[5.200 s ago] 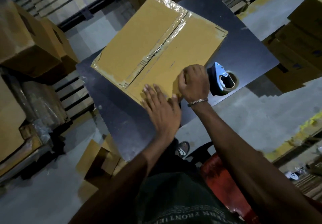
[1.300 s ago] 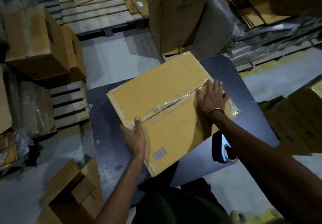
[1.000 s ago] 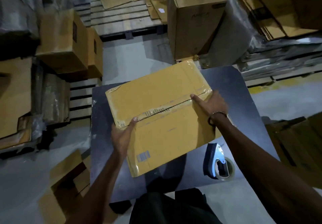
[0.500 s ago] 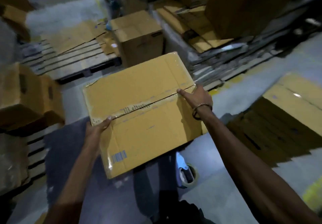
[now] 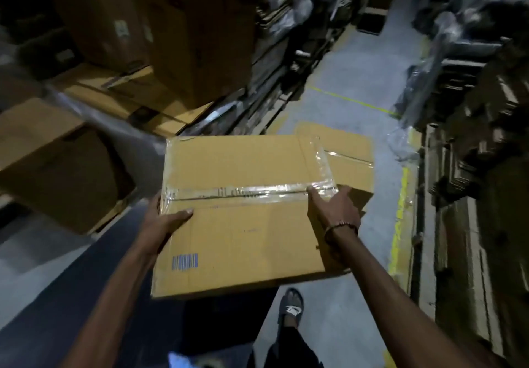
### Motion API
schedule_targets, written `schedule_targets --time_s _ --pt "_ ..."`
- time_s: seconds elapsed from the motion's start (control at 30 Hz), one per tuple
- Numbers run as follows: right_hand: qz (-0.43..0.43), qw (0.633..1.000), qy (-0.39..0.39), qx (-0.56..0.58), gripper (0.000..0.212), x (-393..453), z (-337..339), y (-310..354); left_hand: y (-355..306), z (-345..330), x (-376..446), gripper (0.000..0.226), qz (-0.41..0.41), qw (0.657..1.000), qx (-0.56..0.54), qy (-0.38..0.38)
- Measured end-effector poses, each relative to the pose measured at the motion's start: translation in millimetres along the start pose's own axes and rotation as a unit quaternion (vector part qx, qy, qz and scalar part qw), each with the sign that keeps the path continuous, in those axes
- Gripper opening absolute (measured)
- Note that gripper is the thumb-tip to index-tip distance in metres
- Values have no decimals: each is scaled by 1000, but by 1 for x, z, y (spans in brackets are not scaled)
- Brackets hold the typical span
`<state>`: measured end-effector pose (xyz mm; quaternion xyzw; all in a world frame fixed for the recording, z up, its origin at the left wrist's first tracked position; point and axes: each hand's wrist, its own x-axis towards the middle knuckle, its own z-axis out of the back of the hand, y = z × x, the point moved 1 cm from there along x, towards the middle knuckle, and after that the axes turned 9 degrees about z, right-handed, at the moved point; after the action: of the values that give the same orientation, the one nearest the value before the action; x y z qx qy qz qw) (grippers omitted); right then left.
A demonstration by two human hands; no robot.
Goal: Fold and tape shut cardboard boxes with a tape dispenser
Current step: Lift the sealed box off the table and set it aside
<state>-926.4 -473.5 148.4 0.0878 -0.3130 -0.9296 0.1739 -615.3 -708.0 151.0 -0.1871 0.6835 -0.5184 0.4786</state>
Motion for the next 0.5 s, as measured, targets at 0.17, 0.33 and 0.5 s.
schedule_targets --time_s 0.17,0.33,0.5 --pt "-73 996 -46 10 89 121 4 -69 -35 -133 115 64 -4 998 49 38" --pt "-129 988 -84 11 88 258 25 -114 -81 -271 244 76 -3 995 95 23" --pt "-151 985 -84 19 92 373 54 -141 -106 -368 345 81 -1 984 168 62"
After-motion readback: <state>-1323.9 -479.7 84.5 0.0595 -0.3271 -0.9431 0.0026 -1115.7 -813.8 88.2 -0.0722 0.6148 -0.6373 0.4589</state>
